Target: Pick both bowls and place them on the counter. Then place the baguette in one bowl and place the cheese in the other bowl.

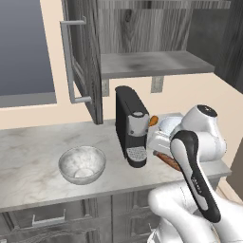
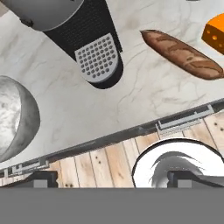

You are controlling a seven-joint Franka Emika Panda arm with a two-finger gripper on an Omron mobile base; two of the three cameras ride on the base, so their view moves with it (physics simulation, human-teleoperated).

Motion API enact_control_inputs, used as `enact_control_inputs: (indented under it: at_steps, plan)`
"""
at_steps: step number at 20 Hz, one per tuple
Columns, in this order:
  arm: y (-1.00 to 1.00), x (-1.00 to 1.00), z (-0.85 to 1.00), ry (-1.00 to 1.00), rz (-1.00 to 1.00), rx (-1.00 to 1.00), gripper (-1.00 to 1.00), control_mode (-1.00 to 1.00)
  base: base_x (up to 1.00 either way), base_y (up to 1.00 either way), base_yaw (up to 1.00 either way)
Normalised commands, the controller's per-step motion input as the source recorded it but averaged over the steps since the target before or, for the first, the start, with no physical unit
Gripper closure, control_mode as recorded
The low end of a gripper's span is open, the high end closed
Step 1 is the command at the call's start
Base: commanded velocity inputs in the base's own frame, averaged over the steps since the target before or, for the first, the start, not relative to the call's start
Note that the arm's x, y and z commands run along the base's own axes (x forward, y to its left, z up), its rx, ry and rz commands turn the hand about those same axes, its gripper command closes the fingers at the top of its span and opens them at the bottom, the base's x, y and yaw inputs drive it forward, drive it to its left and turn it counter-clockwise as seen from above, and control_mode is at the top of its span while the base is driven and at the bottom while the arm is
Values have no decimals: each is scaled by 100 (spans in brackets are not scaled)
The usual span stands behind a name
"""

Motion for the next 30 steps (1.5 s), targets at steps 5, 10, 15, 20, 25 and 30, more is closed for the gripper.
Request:
enact_control_inputs:
  at_steps: [5, 10, 15, 20, 25, 30]
  plan:
    - [-54, 0, -39, -16, 13, -12, -100, -100, 0, 0, 0]
    - [-42, 0, -37, -6, 4, -16, -100, -100, 0, 0, 0]
    - [-44, 10, -26, 0, -3, -10, -100, -100, 0, 0, 0]
    - [-48, 20, -8, 0, 0, -8, -100, -100, 0, 0, 0]
    - [-46, 10, -2, 0, 1, -7, -100, -100, 0, 0, 0]
    - [-37, 7, -19, 0, 0, -1, -100, -100, 0, 0, 0]
